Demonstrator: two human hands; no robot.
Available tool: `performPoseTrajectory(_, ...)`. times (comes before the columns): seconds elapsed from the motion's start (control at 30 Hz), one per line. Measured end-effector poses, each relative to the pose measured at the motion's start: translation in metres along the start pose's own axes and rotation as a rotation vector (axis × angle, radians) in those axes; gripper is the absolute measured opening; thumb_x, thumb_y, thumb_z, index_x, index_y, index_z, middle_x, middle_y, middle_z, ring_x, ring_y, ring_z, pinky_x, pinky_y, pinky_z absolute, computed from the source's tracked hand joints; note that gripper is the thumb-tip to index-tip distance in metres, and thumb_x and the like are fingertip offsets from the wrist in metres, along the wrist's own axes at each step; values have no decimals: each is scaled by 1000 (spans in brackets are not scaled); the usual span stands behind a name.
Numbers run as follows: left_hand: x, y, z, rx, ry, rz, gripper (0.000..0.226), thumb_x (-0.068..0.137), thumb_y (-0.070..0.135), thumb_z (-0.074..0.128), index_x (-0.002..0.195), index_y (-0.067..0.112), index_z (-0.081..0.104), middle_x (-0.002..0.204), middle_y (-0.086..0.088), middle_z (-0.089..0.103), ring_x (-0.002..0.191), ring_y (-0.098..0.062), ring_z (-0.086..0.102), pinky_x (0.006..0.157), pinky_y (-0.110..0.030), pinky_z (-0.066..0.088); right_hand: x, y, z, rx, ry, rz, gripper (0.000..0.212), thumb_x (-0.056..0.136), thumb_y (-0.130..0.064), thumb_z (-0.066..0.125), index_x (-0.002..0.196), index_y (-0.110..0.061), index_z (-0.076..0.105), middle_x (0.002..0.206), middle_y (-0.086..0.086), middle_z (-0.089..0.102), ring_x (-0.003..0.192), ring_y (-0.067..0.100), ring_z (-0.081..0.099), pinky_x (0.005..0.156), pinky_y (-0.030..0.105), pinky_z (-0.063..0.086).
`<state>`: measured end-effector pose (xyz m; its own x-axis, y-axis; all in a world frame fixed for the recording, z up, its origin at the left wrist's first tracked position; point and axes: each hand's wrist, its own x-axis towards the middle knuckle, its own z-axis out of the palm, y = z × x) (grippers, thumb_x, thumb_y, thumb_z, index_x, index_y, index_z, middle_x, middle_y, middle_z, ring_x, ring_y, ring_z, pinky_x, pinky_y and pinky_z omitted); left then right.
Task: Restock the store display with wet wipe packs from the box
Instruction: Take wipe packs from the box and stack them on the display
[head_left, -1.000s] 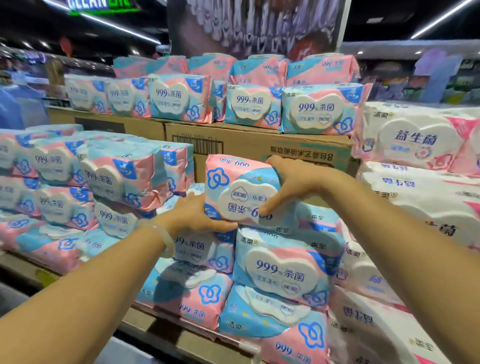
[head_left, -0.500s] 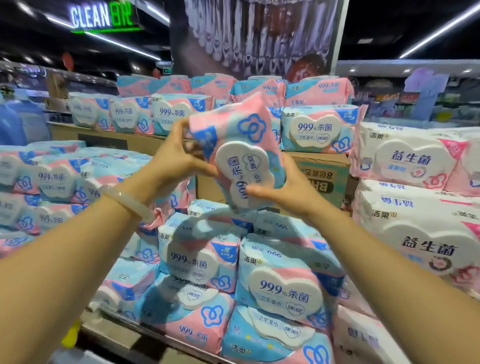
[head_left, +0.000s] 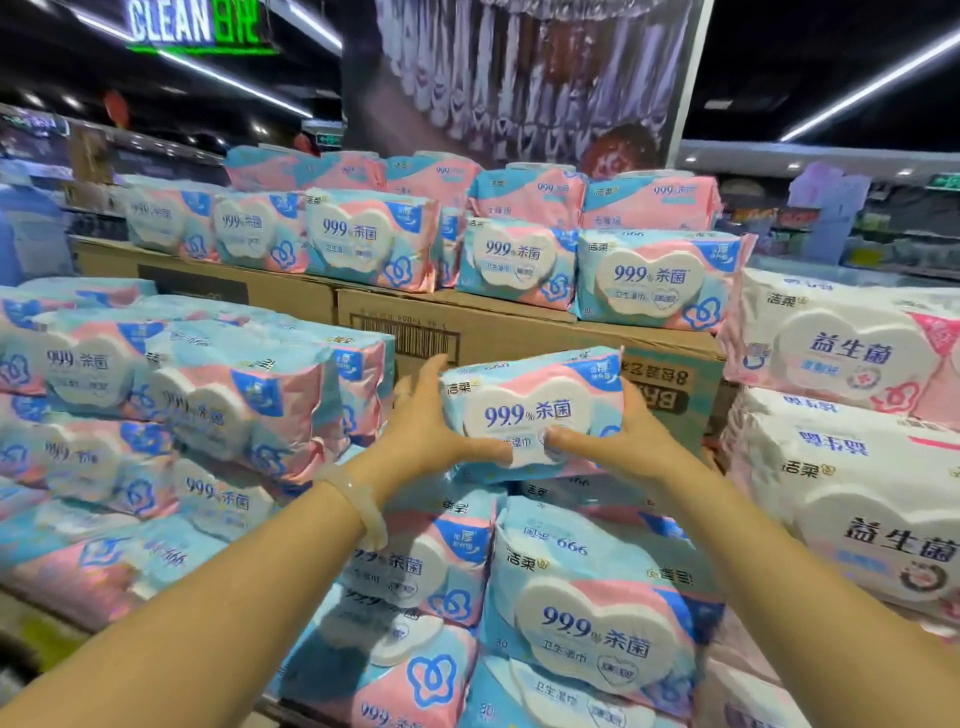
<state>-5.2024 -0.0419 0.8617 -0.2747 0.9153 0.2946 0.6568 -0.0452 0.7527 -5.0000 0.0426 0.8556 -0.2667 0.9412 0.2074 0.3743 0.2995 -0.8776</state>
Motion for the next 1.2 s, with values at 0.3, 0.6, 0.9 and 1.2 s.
performPoseTrajectory(0.3, 19, -5, -27, 19, 70, 74, 99, 71, 0, 75, 148, 25, 18, 148, -7, 36, 132, -27, 42, 101, -28, 40, -15, -31, 45, -38, 117, 34, 76, 63, -38, 87, 118, -14, 40, 121, 1, 59, 114, 25, 60, 98, 40, 49)
performPoseTrajectory(0.6, 5, -25, -2, 551, 60, 19, 115, 80, 37, 70, 147, 13, -21, 150, -22, -33, 141, -38, -28, 118, -45, -2, -8, -57, 94, -173, 75, 17, 116, 70, -35, 83, 150, -5, 4, 155, 16, 25, 143, 30, 29, 109, 36, 33)
performPoseTrajectory(0.9, 10, -35, -4, 467, 22, 57, 118, 77, 39, 72, 147, 16, -20, 151, -17, -35, 139, -35, -33, 118, -46, -5, 8, -61, 90, -621, 8, -328, 86, 73, -38, 79, 144, -16, 37, 156, 10, 18, 148, 29, 5, 119, 35, 12)
performPoseTrajectory(1.2, -55, -27, -13, 445, 25, 157, 90, 88, 32, 60, 151, 14, -2, 159, -8, -16, 148, -20, -13, 120, -32, -2, -23, -84, 86, -784, 34, -302, 101, 78, -53, 68, 154, -24, 7, 161, 12, -17, 148, 31, -19, 119, 51, -4)
